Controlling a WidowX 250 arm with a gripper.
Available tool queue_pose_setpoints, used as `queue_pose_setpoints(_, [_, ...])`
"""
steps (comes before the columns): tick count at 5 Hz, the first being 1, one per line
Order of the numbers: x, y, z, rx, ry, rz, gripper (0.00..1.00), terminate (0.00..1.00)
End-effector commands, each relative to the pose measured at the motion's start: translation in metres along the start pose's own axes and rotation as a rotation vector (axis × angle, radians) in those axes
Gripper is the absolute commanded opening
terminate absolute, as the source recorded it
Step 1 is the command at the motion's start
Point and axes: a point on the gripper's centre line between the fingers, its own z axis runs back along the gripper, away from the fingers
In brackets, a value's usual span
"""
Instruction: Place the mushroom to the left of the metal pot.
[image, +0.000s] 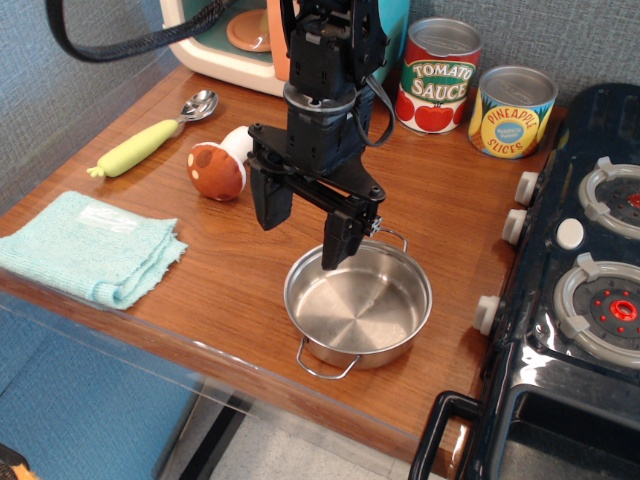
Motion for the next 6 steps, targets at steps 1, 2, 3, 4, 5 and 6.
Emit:
queue_pose_setpoints(1, [0.0,0.0,0.0,0.0,0.0,0.0,1.0,0.0])
queue_pose_setpoints(2, [0.008,0.018,0.013,-0.052,-0.068,0.026,1.0,0.0])
queue_pose_setpoints(3, [0.016,0.056,0.027,-0.074,-0.131,0.108,1.0,0.0])
queue_pose_setpoints(4, [0.017,0.088,0.031,-0.061,-0.153,0.182,1.0,0.0])
queue_pose_setpoints(5, [0.023,0.106,0.031,-0.032,-0.16,0.223,1.0,0.0])
queue_pose_setpoints(6, [0.03,0.111,0.026,-0.005,-0.152,0.237,1.0,0.0])
